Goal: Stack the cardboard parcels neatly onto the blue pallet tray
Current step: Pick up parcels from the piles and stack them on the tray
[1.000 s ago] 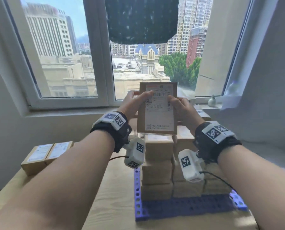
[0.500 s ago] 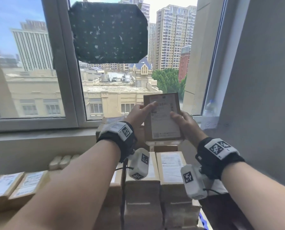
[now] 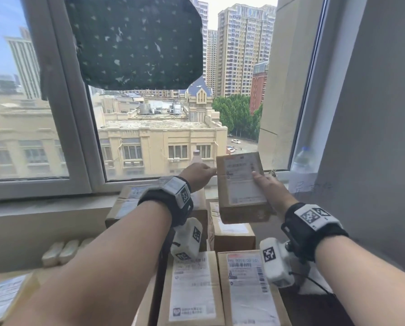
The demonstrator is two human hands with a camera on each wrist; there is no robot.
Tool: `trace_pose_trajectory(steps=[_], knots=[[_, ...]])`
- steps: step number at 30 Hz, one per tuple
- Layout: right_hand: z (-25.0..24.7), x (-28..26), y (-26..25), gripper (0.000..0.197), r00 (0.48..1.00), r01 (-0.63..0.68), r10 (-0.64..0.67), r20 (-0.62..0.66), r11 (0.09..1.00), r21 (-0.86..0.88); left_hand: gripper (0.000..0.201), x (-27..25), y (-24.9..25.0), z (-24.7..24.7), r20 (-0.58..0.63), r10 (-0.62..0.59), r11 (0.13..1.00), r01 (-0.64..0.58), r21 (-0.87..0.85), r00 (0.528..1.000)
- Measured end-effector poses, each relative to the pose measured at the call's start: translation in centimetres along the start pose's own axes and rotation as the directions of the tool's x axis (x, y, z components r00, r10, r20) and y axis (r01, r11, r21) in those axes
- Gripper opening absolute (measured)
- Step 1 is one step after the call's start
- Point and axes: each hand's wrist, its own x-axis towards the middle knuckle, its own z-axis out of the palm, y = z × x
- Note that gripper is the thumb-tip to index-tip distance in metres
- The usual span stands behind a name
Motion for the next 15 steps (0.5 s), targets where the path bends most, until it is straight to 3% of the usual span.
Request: trace_pose_trajectory(steps=[3,9,12,15], knots=[[0.7,1.6,0.6,0.031,0.994,-0.102,0.101,0.033,0.995,0.011,0.044,0.5,-0.7,0.4,0.092,-0.013,0.985,-0.003,0.173,0.996],[2.5,4.4,2.3,0.051,0.949,-0.295,0.288,0.131,0.954,0.042,0.055,1.5,-1.7,1.0,0.122,0.0,0.938,-0.042,0.344,0.992],[3.0,5.2,2.6,0.048,0.939,-0.32,0.317,0.133,0.947,0.002,0.064,1.8,-2.4,1.3,0.131,-0.004,0.912,-0.05,0.408,0.991],[3.5,5.5,3.0,0.043,0.945,-0.303,0.308,0.109,0.951,-0.057,0.049,2.2,-2.9,1.6,0.147,0.012,0.856,-0.086,0.509,0.989]])
